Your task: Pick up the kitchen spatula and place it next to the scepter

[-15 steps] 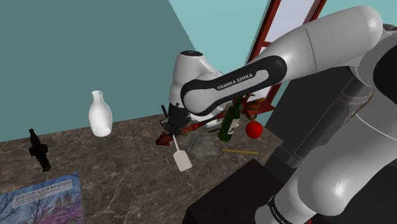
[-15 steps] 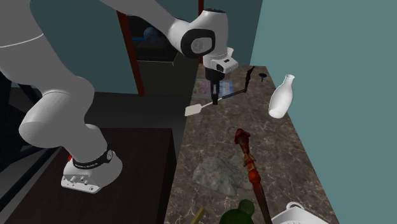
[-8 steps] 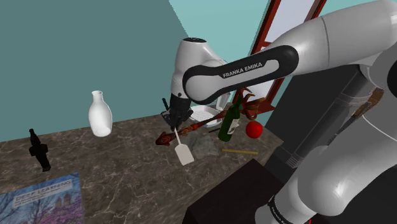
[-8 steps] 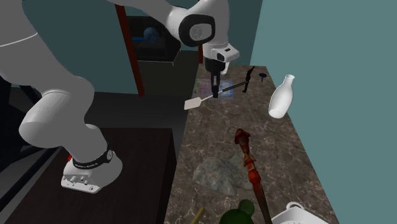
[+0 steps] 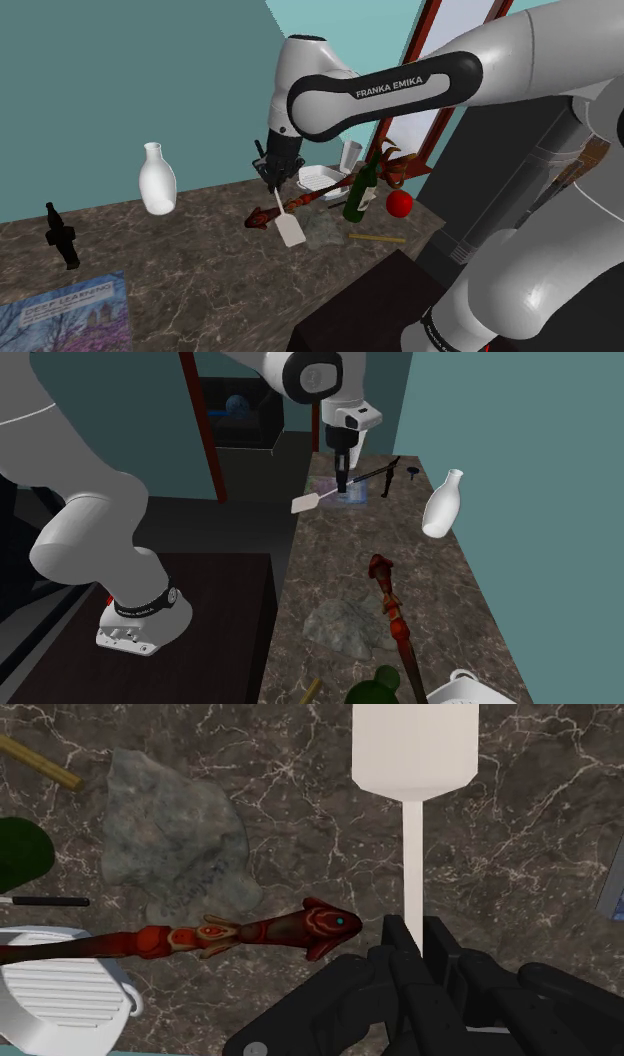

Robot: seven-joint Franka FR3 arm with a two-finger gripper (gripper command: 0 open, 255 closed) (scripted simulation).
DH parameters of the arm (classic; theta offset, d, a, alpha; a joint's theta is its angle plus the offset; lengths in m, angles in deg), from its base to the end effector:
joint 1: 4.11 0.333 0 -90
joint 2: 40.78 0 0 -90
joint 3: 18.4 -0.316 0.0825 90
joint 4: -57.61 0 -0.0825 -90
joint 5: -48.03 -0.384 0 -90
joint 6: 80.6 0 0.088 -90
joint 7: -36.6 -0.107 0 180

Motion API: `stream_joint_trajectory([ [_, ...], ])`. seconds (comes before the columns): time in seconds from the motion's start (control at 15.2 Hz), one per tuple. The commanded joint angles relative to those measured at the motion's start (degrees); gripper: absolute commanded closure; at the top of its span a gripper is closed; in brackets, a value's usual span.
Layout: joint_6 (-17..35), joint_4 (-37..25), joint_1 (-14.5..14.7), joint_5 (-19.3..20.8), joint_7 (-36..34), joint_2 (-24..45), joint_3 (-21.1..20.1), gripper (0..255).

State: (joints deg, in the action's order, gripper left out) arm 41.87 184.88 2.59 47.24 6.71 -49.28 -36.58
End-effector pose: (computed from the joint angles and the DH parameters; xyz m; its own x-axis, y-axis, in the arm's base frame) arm 0.4581 0.2167 0.4403 0.9931 -0.0961 0.0668 -0.0963 -0.9953 0.0009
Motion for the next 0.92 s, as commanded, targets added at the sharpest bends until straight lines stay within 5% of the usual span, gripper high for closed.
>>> stream_joint_trajectory([
  [0.0,-0.5,-3.6,-0.5,1.2,-0.1,3.3,0.1,255],
  [0.46,-4.5,-22.8,-0.9,6.5,-0.9,19.2,0.9,255],
  [0.86,-0.3,-20.0,-0.8,7.2,-1.4,20.7,1.1,255],
])
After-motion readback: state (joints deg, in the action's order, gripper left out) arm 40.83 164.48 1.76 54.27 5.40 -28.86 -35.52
